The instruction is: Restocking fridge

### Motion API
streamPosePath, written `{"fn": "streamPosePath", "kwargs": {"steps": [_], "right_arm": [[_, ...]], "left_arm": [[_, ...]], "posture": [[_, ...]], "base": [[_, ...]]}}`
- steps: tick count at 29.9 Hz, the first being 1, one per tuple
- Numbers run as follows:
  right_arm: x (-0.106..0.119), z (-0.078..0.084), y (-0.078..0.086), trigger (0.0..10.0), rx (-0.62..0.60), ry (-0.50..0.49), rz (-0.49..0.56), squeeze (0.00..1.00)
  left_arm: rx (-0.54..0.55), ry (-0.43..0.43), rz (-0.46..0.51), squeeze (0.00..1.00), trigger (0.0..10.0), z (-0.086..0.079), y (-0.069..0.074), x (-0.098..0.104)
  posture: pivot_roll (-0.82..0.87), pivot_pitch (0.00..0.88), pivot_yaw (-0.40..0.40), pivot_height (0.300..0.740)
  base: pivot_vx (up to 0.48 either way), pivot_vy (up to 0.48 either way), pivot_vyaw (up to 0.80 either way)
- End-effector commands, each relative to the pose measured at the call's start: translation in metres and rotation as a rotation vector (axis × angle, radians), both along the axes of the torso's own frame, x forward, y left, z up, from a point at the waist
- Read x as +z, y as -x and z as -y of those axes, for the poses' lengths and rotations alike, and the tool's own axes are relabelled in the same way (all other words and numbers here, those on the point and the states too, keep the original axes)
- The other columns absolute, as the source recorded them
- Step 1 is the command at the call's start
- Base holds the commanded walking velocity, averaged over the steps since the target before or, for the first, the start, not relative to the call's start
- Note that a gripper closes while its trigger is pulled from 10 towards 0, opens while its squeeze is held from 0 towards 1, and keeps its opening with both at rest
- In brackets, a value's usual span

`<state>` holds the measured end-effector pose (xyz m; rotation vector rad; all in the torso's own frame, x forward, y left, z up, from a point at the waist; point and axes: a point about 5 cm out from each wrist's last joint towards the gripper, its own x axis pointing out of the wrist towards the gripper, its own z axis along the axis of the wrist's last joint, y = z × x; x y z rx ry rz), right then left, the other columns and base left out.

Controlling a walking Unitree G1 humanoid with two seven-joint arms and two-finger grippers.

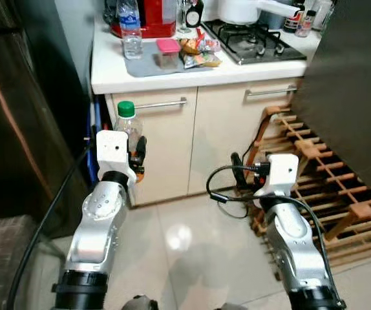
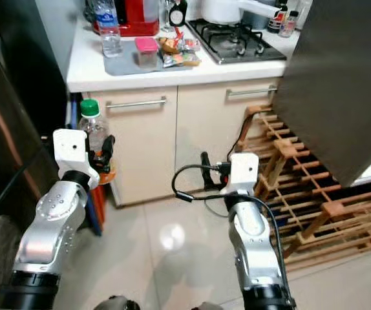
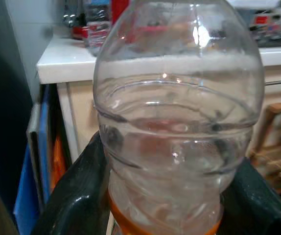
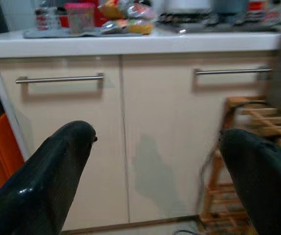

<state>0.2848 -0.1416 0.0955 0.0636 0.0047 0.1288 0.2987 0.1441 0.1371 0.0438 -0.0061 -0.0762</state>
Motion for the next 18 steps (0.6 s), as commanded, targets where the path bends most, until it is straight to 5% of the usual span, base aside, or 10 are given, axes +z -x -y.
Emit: {"fn": "streamPosePath", "kwargs": {"steps": [1,7,18], "right_arm": [[0.003,-0.002,-0.001,10.0,0.007,0.007,0.010,0.00],[-0.007,0.000,0.006,10.0,0.019,0.033,-0.022,0.00],[-0.003,-0.002,0.003,10.0,0.023,0.049,0.018,0.00]], "left_arm": [[0.013,-0.032,0.036,0.00,10.0,-0.007,0.000,0.005],[0.025,-0.026,-0.020,0.00,10.0,-0.025,0.006,-0.010],[0.027,0.027,-0.012,0.00,10.0,-0.023,0.001,-0.014]], "posture": [[-0.10,0.000,-0.007,0.740],[-0.10,0.000,-0.019,0.740],[-0.08,0.000,-0.040,0.740]], "base": [[-0.251,0.000,0.00],[-0.041,0.000,-0.74],[0.000,-0.072,-0.75]]}}
